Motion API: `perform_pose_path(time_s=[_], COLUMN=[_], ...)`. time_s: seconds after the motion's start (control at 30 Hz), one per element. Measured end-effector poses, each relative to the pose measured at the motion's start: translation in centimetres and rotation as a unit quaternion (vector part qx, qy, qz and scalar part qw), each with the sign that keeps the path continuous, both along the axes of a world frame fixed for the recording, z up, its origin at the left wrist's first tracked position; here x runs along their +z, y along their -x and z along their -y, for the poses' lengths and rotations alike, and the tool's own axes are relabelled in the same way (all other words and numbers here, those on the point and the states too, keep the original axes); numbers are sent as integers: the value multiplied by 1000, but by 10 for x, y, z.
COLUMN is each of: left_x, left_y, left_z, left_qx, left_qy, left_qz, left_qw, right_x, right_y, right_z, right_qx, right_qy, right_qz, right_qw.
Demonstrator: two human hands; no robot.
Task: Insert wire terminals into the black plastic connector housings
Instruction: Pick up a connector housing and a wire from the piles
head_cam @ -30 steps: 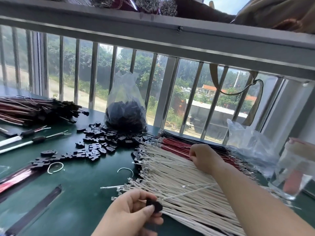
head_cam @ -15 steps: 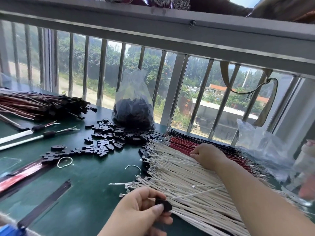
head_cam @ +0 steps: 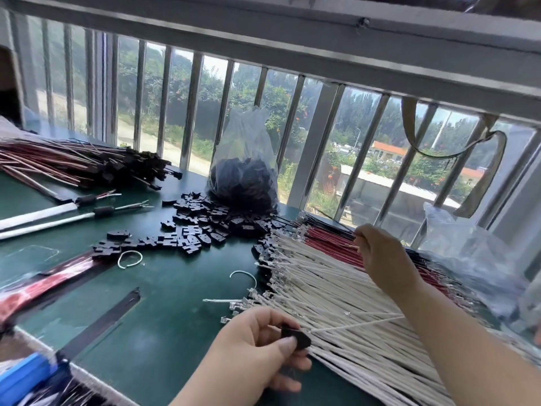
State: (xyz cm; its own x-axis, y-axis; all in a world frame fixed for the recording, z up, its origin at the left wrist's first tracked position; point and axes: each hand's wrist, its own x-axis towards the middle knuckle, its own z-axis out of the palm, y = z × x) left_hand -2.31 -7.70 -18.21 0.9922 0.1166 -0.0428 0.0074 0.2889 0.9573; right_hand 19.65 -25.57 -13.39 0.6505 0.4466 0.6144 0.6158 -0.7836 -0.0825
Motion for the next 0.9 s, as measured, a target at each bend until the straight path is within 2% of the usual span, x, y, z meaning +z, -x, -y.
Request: perform_pose_path(time_s=[0.03, 0.1, 0.17, 0.23, 0.3, 0.43, 0.57, 0.7, 0.9], left_x=[0, -2, -5, -6, -6, -5, -5, -4, -2], left_y=[-1, -3, -4, -5, -5, -2, 3, 6, 6], left_z=[0, 0, -1, -1, -1, -1, -3, -4, -3], left_qx=[14, 52, 81, 83, 69, 6, -50, -49, -44], left_qy=[1, 1, 0, -8, -10, -27, -64, -57, -61], left_qz=[4, 14, 22, 24, 22, 15, 22, 31, 47], left_qw=[1000, 999, 996, 996, 997, 1000, 996, 997, 996], right_x=[4, 14, 26, 34, 33, 17, 2, -6, -5], right_y=[5, 23, 44, 69, 95, 130, 149, 156, 165], right_z=[0, 1, 3, 8, 11, 18, 20, 14, 9], right_qx=[32, 83, 99, 98, 102, 143, 171, 185, 167], right_qy=[-64, -167, -153, -71, -29, 23, 7, -66, -68], right_qz=[-17, -148, -232, -223, -223, -291, -267, -273, -248], right_qw=[997, 971, 956, 967, 969, 946, 948, 942, 952])
